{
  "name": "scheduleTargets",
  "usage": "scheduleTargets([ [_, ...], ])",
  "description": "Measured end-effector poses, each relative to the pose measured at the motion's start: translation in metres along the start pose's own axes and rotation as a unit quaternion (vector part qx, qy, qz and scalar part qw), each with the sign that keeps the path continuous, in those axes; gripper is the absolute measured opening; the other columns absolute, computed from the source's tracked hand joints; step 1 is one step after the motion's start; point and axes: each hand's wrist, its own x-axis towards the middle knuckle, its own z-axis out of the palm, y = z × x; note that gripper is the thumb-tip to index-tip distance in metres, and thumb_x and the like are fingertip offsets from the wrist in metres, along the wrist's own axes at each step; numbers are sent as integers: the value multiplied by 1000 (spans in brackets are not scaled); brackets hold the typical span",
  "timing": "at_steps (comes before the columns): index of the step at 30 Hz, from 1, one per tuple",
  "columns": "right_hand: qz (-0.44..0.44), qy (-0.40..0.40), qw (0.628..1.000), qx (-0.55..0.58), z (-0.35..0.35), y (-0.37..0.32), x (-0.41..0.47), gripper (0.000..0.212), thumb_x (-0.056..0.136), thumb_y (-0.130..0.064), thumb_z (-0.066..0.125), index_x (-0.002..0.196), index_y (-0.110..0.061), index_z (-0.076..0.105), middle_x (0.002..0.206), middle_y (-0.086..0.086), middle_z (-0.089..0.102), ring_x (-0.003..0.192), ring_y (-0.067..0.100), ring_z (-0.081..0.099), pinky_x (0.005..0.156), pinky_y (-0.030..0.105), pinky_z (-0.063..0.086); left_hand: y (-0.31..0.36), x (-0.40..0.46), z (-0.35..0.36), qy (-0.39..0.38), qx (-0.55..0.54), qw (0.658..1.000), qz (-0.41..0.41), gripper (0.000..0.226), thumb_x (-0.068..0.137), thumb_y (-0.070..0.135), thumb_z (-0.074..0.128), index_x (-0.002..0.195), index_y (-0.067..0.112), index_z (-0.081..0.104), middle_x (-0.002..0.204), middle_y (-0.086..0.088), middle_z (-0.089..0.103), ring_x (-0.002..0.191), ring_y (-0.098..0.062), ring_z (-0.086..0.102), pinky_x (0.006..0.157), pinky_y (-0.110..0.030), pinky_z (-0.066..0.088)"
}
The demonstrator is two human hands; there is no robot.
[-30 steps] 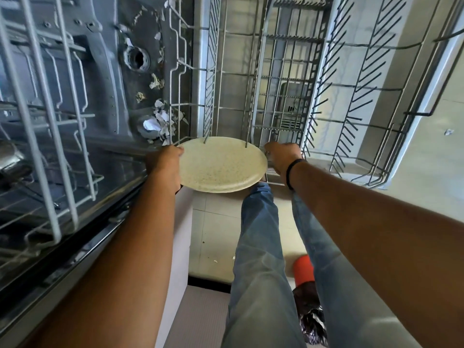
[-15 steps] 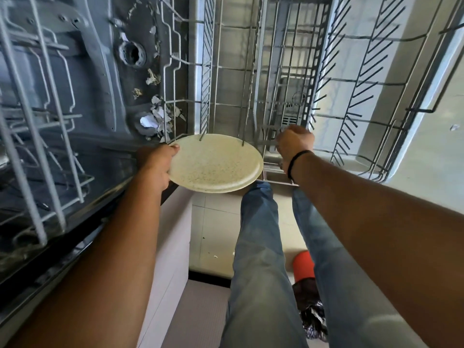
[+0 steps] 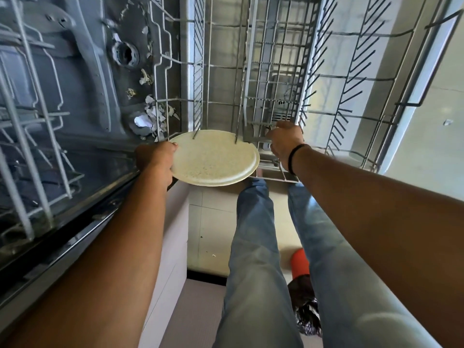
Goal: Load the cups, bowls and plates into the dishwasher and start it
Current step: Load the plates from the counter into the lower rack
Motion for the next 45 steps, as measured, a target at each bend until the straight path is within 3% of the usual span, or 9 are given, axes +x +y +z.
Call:
scheduleTargets([
  [6, -57, 12, 995, -75, -6, 7, -14, 52, 91, -8, 62, 140, -22, 54, 118, 4, 65, 78, 14, 61, 60, 20, 46, -4, 0, 1, 20, 44, 998, 33, 52, 75, 32, 78, 120, 8, 66, 116, -9, 70, 99, -28, 68, 83, -36, 56],
  [10, -145, 84, 965, -201, -7, 18, -32, 44, 86, -7, 64, 127, -23, 60, 123, 3, 60, 102, 18, 58, 80, 22, 46, -6, -4, 4, 48, 82, 995, 41, 52, 83, 32, 75, 124, 3, 63, 120, -10, 68, 103, -30, 67, 82, -37, 56],
  [14, -107, -7, 972, -210, 6, 31, -41, 20, 81, -10, 70, 99, -17, 67, 104, 7, 70, 94, 24, 67, 80, 31, 57, -6, 0, 8, 21, 97, 995, 24, 53, 87, 37, 69, 129, 8, 58, 128, -12, 63, 112, -32, 61, 87, -35, 48],
  [21, -63, -23, 988, -141, 16, 33, -43, 23, 77, -7, 73, 77, -25, 58, 100, 15, 71, 92, 36, 71, 77, 48, 62, -3, 2, 16, 44, 112, 993, 15, 49, 92, 34, 69, 130, 5, 56, 127, -3, 58, 113, -27, 59, 90, -32, 44],
  [27, -41, -62, 984, -160, 11, 26, -51, 22, 88, -4, 70, 103, -15, 59, 112, 16, 66, 80, 31, 73, 53, 33, 61, -13, 18, 11, 38, 121, 992, 25, 58, 72, 45, 78, 118, 12, 65, 112, -8, 68, 86, -27, 63, 76, -31, 50],
  [31, -38, -74, 980, -182, 9, 19, -52, 22, 88, -4, 72, 101, -14, 57, 107, 15, 67, 62, 22, 68, 44, 25, 57, -41, 83, 19, 63, 108, 992, 31, 79, 46, 57, 77, 113, 17, 65, 109, -7, 69, 98, -32, 68, 77, -37, 51],
  [37, -55, -32, 973, -221, 10, 20, -41, 22, 82, -3, 69, 102, -12, 67, 101, 9, 72, 93, 27, 70, 80, 40, 62, 8, -90, 14, 204, 212, 933, 209, 45, 76, 21, 79, 117, 12, 63, 127, -16, 60, 112, -34, 61, 75, -34, 45],
  [40, -40, -27, 986, -157, 11, 13, -34, 54, 82, -1, 68, 133, -15, 59, 113, 6, 68, 102, 25, 67, 90, 38, 58, 10, -97, 28, 174, 253, 913, 270, 43, 78, 17, 76, 117, 20, 59, 137, -13, 48, 125, -34, 47, 95, -36, 38],
  [45, -34, 6, 994, -102, 10, 0, -25, 63, 83, -3, 63, 143, -16, 51, 127, 9, 65, 105, 25, 65, 92, 38, 56, 19, -107, 45, 126, 261, 910, 296, 42, 81, 17, 74, 120, 21, 59, 137, -13, 50, 129, -31, 45, 103, -40, 38],
])
